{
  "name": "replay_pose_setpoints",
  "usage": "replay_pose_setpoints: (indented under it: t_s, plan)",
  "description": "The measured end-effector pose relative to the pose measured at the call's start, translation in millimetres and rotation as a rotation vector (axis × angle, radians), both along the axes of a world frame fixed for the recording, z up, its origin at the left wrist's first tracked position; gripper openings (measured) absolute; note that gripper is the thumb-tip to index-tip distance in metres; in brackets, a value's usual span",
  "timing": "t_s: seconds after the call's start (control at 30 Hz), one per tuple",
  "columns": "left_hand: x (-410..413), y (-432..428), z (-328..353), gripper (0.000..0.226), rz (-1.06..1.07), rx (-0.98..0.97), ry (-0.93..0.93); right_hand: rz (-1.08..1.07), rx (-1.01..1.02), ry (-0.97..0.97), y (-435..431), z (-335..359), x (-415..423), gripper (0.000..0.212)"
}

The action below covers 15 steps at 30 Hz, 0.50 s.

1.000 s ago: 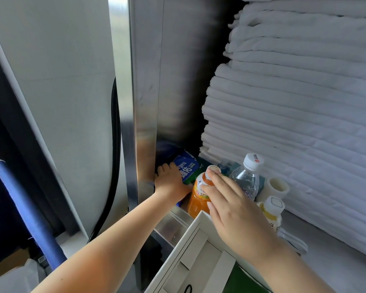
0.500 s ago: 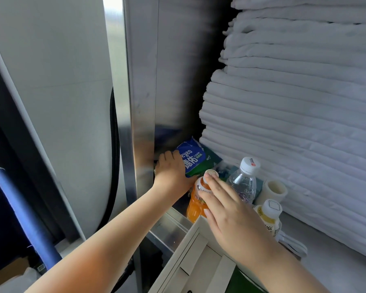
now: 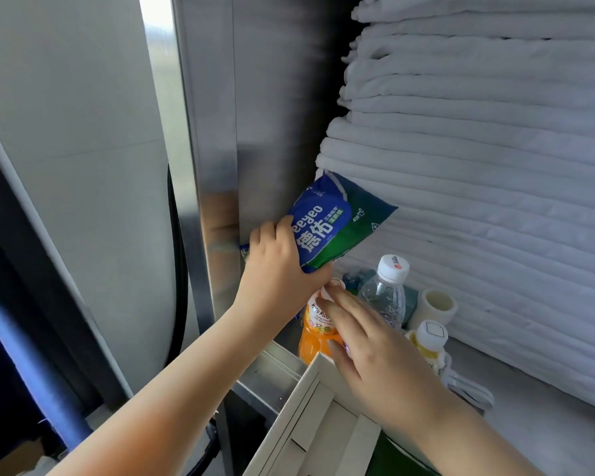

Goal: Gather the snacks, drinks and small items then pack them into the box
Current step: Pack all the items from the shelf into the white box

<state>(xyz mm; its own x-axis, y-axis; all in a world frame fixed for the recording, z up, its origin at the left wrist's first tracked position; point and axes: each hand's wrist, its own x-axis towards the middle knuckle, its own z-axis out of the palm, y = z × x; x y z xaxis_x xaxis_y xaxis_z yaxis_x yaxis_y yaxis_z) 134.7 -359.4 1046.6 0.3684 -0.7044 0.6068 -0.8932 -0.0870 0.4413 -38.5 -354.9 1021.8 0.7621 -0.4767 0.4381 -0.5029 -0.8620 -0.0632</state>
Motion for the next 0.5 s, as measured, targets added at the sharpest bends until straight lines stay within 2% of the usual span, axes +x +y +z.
replay_pose_setpoints:
  t_s: [0.13,0.23,0.37,0.5]
  plan:
    - [-10.2,17.2,12.8,0.085,-0.02,-0.035,-0.018,0.071,-0.106,-0.14,0.0,13.0,-10.1,0.036]
    - [-15.5,31.5,18.4,0.089,-0.046,0.0,-0.036,0.097,-0.173,-0.205,0.7,23.5,-22.0,0.032]
    - [-25.0,54.2,21.4,0.088,-0.111,0.046,-0.06,0.067,-0.317,-0.243,1.8,32.0,-42.1,0.03]
    - [-40.8,85.0,19.5,0.086,-0.209,0.054,-0.095,0.012,-0.418,-0.185,10.7,32.2,-60.8,0.034]
